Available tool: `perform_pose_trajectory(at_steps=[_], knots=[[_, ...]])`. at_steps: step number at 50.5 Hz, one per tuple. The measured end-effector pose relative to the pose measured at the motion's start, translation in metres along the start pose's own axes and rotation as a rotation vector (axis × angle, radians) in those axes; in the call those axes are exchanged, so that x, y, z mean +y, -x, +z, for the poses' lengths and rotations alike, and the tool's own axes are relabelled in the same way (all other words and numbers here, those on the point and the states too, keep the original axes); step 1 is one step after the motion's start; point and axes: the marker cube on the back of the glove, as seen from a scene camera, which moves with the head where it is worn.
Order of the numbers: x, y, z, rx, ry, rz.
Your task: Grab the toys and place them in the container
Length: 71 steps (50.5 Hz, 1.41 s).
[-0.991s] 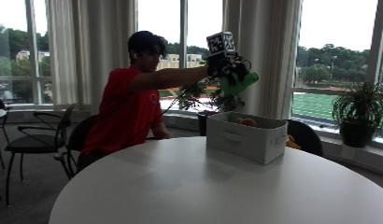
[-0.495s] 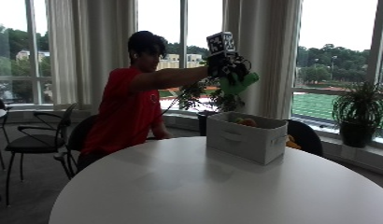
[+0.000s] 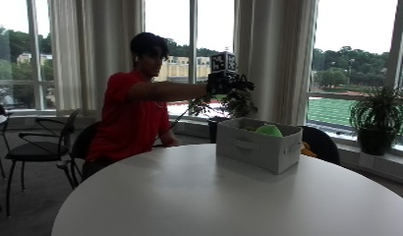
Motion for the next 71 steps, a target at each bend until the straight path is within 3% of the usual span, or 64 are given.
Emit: perform_pose_trajectory(at_steps=[29,71], knots=[[0.068,-0.175,0.123,-0.11,0.122,0.196],[0.123,-0.235,0.177,-0.171,0.138,0.301]])
